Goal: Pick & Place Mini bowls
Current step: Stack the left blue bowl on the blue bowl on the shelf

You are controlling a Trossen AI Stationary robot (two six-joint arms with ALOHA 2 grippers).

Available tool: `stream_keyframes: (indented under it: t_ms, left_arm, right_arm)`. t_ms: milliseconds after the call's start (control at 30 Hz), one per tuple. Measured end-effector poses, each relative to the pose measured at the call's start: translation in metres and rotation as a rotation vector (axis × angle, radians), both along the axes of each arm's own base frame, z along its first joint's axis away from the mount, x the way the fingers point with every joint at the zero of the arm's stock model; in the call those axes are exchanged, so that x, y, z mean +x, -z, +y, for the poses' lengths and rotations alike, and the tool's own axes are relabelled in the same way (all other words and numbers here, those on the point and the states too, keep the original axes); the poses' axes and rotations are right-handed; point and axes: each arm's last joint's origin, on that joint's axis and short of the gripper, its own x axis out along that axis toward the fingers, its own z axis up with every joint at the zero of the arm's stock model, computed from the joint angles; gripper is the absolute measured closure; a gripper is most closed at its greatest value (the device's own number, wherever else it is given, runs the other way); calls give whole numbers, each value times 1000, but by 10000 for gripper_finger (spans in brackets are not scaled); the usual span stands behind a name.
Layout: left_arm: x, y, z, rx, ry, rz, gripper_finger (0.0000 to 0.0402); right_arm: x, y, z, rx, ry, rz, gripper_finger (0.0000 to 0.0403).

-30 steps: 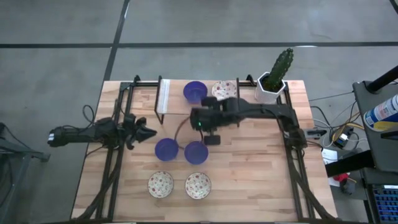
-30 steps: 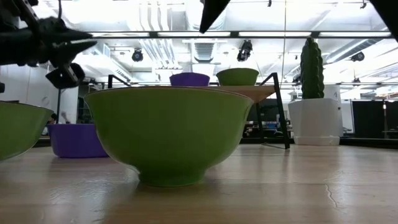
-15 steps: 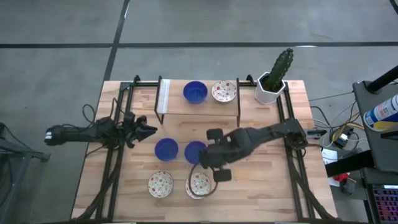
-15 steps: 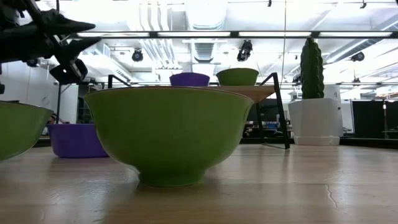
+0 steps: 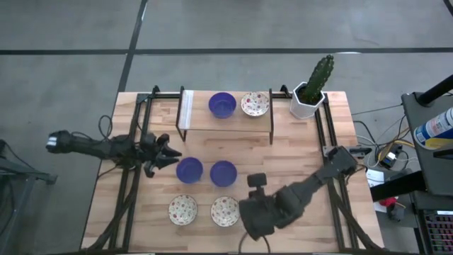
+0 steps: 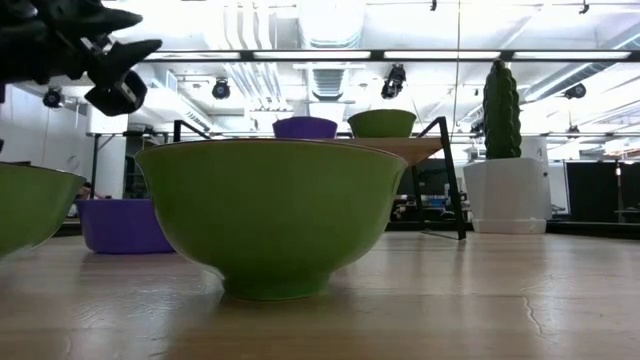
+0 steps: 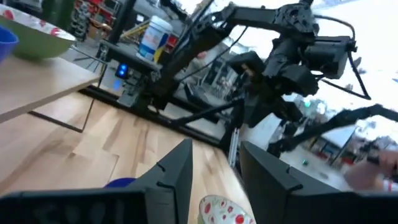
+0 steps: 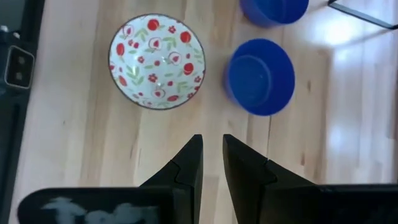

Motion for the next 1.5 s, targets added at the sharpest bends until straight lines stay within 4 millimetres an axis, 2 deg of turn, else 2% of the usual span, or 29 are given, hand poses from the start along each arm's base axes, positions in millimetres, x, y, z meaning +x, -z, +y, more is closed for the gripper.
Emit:
stream_keyframes:
  t_ms: [233,467,567,633,833,967,1167,1300,1500]
  left_arm:
    - [16,-7,-17,72,-10,117,275]
    - [34,-10,-40,136,-26,309,275]
    - [44,-22,-52,146,11,299,275]
    - [49,-22,-59,185,22,358,275]
    - [67,-29,-70,293,-80,539,275]
    - [82,-31,-80,323,-86,631,275]
    - [99,-19,-91,380,-94,793,275]
    - [101,-7,-92,406,-133,907,275]
    - [105,3,-93,435,-175,943,275]
  right_arm:
    - [-17,16,22,-57,40,-20,344]
    - [-25,31,31,-63,86,-4,344]
    - [-28,37,33,-66,103,5,344]
    - [-31,40,35,-64,116,7,344]
    - [-38,47,42,-63,136,13,344]
    - [-42,51,45,-59,155,14,344]
    - [-45,54,48,-66,154,20,344]
    - [-46,54,48,-67,152,20,344]
    - [-45,54,48,-66,152,19,344]
